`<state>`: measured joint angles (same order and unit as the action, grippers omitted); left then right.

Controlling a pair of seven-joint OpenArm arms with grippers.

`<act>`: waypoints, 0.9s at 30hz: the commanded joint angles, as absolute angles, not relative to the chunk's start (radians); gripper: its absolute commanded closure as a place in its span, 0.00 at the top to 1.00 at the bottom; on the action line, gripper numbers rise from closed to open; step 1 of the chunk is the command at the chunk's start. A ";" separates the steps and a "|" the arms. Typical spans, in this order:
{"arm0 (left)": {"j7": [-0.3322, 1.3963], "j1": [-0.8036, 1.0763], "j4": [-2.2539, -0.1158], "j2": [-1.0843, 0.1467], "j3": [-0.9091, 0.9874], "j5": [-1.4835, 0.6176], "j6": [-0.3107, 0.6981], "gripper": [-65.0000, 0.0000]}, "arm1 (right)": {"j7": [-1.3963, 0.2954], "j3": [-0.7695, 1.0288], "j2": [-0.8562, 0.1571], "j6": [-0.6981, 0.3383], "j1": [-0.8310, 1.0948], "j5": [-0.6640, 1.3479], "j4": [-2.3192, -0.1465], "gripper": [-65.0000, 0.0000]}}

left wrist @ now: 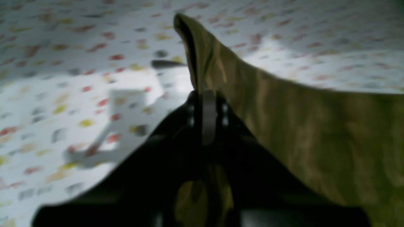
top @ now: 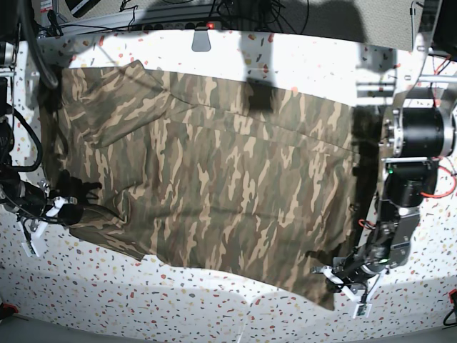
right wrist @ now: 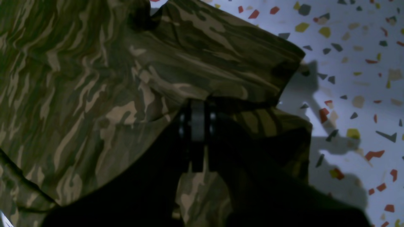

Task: Fold the T-shirt properly
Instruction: 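Lift the doubled shirt by its corners with both grippers, then drag the lifted shirt away from the arms and lay it flat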

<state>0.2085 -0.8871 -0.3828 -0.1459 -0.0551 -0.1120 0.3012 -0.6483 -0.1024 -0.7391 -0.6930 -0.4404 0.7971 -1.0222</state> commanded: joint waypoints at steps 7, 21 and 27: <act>0.146 -0.867 -0.455 -0.145 -0.054 -0.150 0.287 0.00 | -0.638 -0.092 -0.762 -0.698 -0.468 0.811 -1.039 0.00; 0.165 -0.378 -1.271 -0.200 -0.053 -0.225 0.185 0.00 | -0.638 -0.092 -0.761 -0.698 -0.467 0.797 -1.039 0.00; 0.185 -0.298 -1.333 -0.203 -0.052 -0.206 0.158 0.00 | -0.637 -0.092 -0.762 -0.698 -0.464 0.831 -1.040 0.00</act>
<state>0.2150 -0.2687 -1.3117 -0.1963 -0.0578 -0.2028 0.1596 -0.6559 -0.1024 -0.7372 -0.6933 -0.4397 0.8154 -1.0233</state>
